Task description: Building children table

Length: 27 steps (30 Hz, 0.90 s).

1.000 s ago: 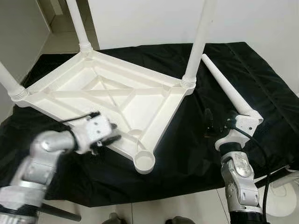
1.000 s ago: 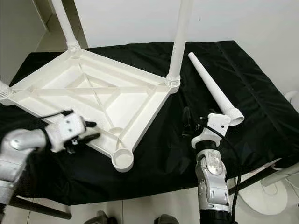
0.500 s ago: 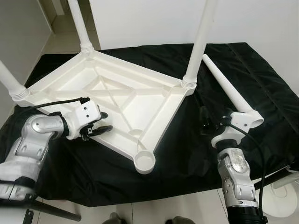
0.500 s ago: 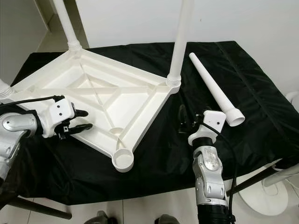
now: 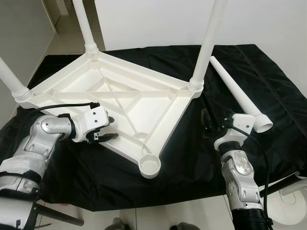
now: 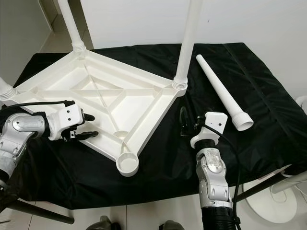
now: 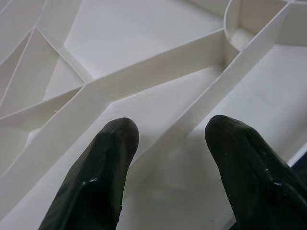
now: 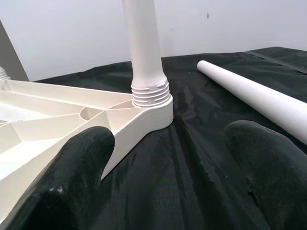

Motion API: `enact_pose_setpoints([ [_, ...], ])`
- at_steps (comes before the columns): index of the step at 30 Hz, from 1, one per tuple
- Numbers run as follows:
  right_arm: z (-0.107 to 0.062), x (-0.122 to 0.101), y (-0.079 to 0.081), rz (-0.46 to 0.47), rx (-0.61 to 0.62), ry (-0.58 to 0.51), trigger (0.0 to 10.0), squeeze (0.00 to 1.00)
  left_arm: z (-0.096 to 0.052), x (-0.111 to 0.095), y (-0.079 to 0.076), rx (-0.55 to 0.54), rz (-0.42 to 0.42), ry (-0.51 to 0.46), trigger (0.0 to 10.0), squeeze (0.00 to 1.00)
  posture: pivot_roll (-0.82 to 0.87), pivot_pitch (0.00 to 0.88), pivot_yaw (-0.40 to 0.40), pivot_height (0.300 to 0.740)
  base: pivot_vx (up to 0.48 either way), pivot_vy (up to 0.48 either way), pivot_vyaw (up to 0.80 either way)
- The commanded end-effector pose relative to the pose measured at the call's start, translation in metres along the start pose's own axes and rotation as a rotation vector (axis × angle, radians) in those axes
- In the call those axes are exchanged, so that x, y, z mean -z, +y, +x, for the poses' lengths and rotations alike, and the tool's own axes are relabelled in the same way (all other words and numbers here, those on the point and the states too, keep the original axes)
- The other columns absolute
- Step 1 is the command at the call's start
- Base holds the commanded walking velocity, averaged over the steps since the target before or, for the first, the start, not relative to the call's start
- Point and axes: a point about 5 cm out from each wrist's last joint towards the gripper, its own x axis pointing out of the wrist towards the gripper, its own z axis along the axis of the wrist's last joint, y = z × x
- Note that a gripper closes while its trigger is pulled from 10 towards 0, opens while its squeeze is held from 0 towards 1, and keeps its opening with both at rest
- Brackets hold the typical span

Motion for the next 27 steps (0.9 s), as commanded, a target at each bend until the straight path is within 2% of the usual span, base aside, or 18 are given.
enact_pose_setpoints([
  [1,0.001,0.0,0.001,-0.004,-0.009,-0.002,10.0,0.0,0.003,0.001,-0.004,0.105,0.028,0.019,10.0,0.0,-0.11,0.038,0.051,0.74,0.0,0.0,0.0],
  [15,-0.005,0.001,0.0,-0.009,-0.007,0.005,10.0,0.0,0.018,0.008,-0.005,0.2,0.036,0.091,10.0,0.0,-0.12,0.065,0.061,0.74,0.0,0.0,0.0],
  [21,-0.007,0.0,-0.002,-0.016,-0.001,0.005,10.0,0.0,0.021,0.004,0.004,0.194,0.039,0.089,10.0,0.0,-0.13,0.078,0.066,0.74,0.0,0.0,0.0],
  [27,-0.012,0.002,-0.001,-0.017,0.001,0.017,10.0,0.0,0.025,0.003,0.004,0.22,0.057,0.101,10.0,0.0,-0.14,0.097,0.07,0.74,0.0,0.0,0.0],
])
